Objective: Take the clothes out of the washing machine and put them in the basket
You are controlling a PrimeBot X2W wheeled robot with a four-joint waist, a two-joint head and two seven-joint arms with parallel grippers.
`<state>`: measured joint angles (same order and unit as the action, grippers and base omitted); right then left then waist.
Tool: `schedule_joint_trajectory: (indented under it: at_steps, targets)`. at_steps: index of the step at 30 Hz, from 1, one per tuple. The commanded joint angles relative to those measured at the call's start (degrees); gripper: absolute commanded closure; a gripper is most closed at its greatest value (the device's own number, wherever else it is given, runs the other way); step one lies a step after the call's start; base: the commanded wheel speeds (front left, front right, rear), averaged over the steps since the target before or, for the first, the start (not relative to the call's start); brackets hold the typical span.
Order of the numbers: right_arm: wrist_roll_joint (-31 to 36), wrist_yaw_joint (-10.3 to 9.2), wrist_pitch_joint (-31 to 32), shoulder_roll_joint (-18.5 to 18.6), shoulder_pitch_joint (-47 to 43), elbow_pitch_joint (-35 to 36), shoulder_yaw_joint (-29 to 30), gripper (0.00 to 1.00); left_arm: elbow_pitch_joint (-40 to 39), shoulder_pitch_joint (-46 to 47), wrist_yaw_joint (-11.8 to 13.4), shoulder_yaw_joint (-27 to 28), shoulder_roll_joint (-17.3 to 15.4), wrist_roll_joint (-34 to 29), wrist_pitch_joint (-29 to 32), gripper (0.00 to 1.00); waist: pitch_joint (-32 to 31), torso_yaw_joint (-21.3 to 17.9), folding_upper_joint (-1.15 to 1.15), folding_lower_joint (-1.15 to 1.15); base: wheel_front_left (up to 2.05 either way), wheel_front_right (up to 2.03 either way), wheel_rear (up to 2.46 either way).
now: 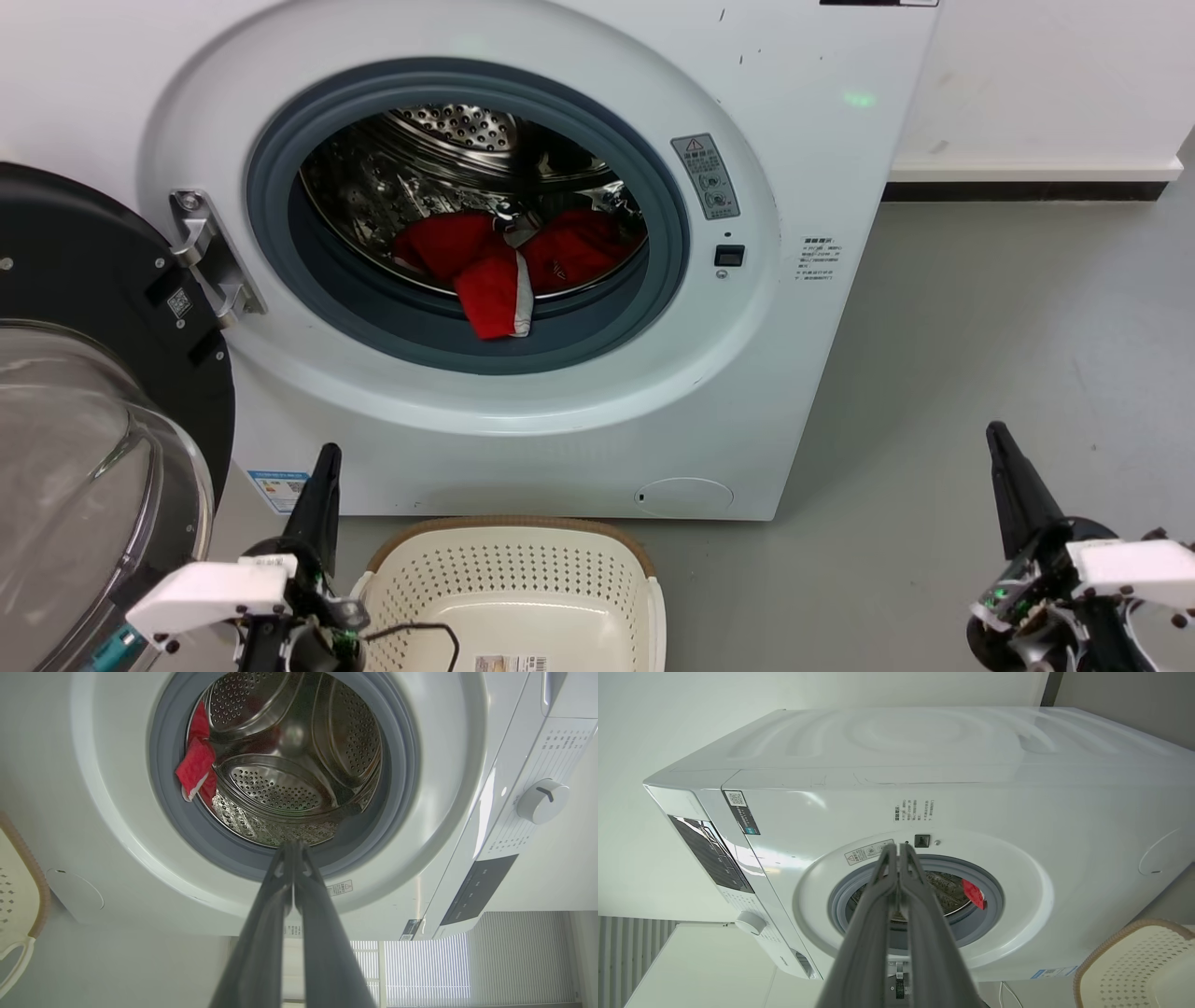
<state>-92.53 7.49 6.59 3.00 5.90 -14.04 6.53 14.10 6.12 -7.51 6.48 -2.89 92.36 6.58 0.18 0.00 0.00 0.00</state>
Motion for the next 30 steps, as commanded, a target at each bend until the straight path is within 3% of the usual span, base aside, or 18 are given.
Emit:
schedule_joint_trajectory:
  at_steps: [1,2,12,30]
  targets:
    - [0.0,0.01,-0.1,0.0,-0.1,-0.2,0.0,1.00,0.2,-0.1,0.0,-0.1,0.0,0.0,-0.1,1.00,0.0,0.0,0.00,0.00,0.00,0.00,0.00]
    - [0.0,0.00,0.0,0.0,-0.5,-0.7,0.0,0.00,0.8,-0.5,0.0,-0.1,0.1,0.0,-0.1,0.00,0.0,0.0,0.00,0.00,0.00,0.00,0.00]
    - [3.8,0.00,-2.9,0.0,-1.3,-0.9,0.2,0.00,-1.2,-1.3,0.2,0.2,0.1,-5.2,-2.9,0.00,0.1,0.0,0.00,0.00,0.00,0.00,0.00]
    - [31.7,0.00,-7.9,0.0,-3.0,7.9,0.6,0.00,-8.3,-2.7,5.9,-2.5,0.0,-29.5,-7.9,0.00,0.5,0.0,0.00,0.00,0.00,0.00,0.00]
